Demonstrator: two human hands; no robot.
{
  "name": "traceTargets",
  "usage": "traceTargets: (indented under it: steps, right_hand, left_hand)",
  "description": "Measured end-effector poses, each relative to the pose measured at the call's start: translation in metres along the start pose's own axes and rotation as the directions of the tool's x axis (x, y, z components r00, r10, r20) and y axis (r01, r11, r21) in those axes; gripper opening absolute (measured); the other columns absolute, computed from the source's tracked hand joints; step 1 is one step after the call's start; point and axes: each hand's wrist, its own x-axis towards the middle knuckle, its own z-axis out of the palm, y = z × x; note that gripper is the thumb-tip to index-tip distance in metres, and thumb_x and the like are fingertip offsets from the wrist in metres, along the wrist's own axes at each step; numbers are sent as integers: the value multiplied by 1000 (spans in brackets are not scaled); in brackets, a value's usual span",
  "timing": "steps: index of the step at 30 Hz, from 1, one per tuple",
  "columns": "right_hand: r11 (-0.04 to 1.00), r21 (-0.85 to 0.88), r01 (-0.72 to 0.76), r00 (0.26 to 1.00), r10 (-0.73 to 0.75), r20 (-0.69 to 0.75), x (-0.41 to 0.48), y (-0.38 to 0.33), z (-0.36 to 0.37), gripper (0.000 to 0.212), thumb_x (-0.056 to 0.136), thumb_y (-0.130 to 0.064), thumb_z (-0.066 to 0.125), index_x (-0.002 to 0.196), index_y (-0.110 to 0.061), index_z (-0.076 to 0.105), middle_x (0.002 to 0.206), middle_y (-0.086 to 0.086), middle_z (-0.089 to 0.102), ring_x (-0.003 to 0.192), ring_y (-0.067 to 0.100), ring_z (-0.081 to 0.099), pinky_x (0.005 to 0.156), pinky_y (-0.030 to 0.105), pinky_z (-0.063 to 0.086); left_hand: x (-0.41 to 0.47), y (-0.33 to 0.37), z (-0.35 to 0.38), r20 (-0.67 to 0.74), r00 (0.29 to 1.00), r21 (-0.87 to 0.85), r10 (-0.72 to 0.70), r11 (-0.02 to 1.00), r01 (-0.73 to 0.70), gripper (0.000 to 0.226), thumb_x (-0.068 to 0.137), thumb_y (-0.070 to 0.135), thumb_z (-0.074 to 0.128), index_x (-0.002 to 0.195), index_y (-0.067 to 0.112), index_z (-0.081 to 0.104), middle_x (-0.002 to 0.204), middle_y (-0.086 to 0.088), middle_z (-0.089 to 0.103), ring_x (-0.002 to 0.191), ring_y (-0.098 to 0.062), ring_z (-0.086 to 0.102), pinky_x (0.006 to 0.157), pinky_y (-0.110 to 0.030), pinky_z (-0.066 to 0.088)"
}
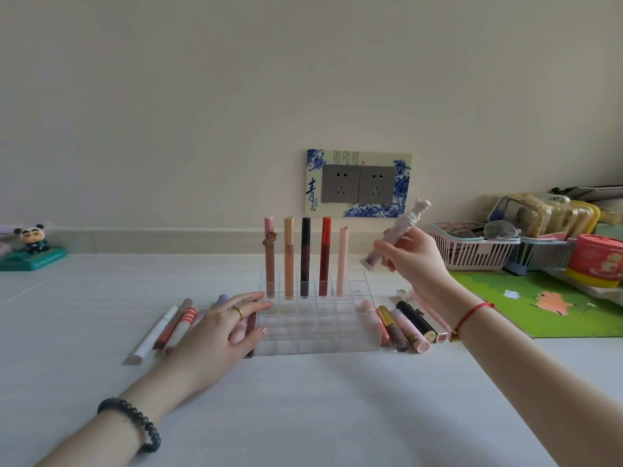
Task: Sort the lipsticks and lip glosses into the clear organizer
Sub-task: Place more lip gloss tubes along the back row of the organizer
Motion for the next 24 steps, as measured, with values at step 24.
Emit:
traceTargets:
  steps: [24]
  right_hand:
    - [933,-348,90,964,6,267,28,-9,4,5,80,-3,62,84,-5,59,72,4,65,57,9,63,53,17,55]
  left_hand:
    - [1,0,-2,55,998,20,-42,999,41,34,88,29,55,121,36,53,104,12,51,133,8,26,113,-40,22]
